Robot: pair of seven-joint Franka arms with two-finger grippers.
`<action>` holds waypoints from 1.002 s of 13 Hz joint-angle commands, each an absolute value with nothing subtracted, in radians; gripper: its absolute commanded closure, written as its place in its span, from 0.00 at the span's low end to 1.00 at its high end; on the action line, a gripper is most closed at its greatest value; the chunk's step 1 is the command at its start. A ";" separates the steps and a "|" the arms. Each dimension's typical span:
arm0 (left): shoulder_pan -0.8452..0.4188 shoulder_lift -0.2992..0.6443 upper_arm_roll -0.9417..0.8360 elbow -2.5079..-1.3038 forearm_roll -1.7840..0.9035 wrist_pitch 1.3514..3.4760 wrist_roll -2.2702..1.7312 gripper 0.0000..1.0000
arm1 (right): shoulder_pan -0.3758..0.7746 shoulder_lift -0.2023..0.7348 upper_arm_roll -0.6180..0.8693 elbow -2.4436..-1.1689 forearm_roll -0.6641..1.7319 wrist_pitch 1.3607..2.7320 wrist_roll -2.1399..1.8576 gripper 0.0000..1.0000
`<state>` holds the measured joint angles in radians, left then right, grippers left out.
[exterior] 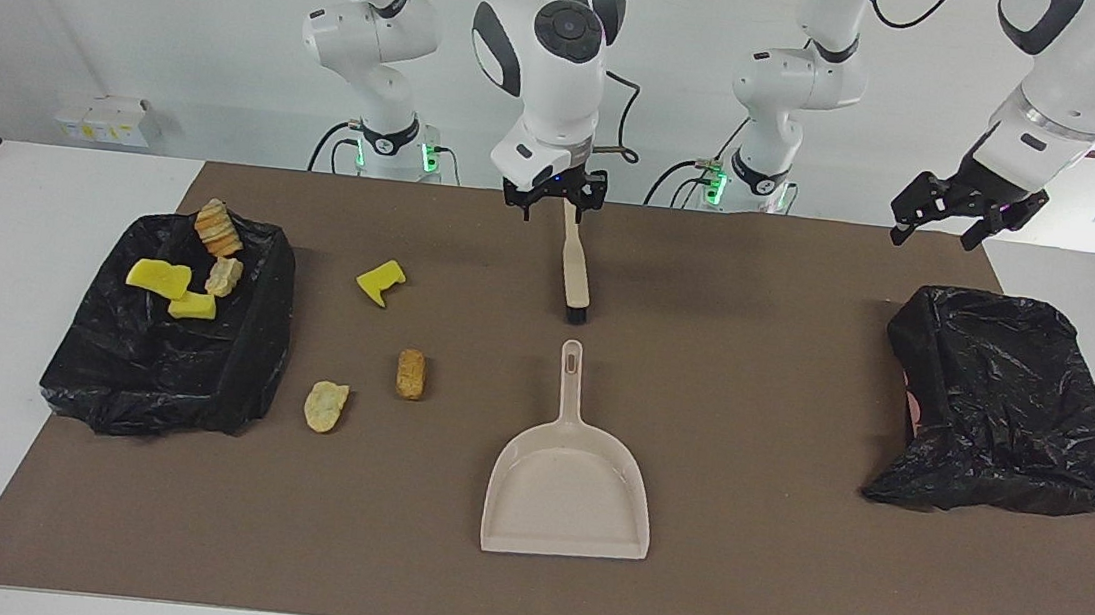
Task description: Sweep and dump trash in bin
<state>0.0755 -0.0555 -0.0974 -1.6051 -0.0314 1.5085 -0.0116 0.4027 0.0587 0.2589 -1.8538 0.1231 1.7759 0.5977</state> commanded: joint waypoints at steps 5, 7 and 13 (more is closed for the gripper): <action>0.034 -0.055 -0.130 -1.623 -0.029 1.623 -0.011 0.00 | 0.498 -0.080 0.259 -2.161 0.221 1.954 0.638 0.00; -0.032 -0.011 -0.130 -1.620 -0.029 1.663 -0.015 0.00 | 0.520 -0.086 0.259 -2.206 0.236 1.968 0.660 0.00; -0.193 0.141 -0.130 -1.615 -0.015 1.830 -0.107 0.00 | 0.650 -0.014 0.259 -2.295 0.241 2.159 0.713 0.00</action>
<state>-0.1315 0.1034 -0.1424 -1.6155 -0.0316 1.7869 -0.0526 0.6081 -0.0293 0.2610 -2.2591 0.2169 2.0919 0.6762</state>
